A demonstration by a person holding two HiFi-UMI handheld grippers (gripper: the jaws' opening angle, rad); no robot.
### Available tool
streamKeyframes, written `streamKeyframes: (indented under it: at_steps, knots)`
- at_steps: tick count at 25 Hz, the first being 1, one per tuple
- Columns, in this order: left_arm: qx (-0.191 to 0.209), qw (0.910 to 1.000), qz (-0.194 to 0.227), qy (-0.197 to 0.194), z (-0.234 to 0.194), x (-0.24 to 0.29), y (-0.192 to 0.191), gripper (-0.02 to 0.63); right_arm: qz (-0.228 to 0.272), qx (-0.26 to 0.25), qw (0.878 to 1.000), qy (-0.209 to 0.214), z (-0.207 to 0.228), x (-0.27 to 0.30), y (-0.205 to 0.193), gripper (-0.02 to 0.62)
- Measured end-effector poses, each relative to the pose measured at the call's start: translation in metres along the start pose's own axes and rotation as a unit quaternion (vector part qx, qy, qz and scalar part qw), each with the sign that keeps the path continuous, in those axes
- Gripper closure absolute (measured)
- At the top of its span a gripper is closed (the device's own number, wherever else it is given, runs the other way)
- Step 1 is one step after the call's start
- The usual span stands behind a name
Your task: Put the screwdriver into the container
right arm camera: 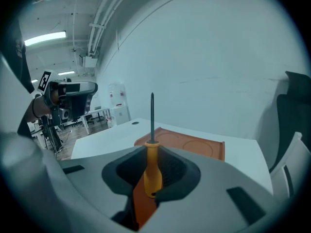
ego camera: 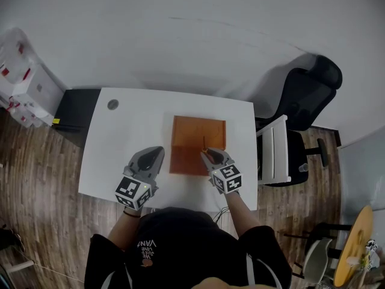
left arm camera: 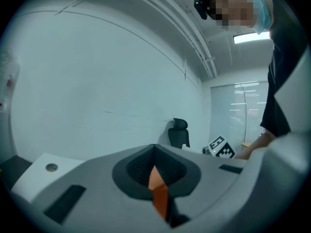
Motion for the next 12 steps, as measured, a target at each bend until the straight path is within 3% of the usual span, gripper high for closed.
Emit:
streamKeyframes:
  at_steps: [12]
  knots:
    - [0.000,1.0000,-0.001,0.003,-0.001,-0.002,0.000,0.592,-0.037,-0.032,0.999,0.000,0.000,0.010,-0.013,0.518]
Point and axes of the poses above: the fingertips, and each gripper's own axes: x forward along the fingers, z to its right, y out of its top, the point moved 8 cm from there along -x, backward along the fingers, and after that the axes turned 8 degrees about x, right-handed, at the moved point
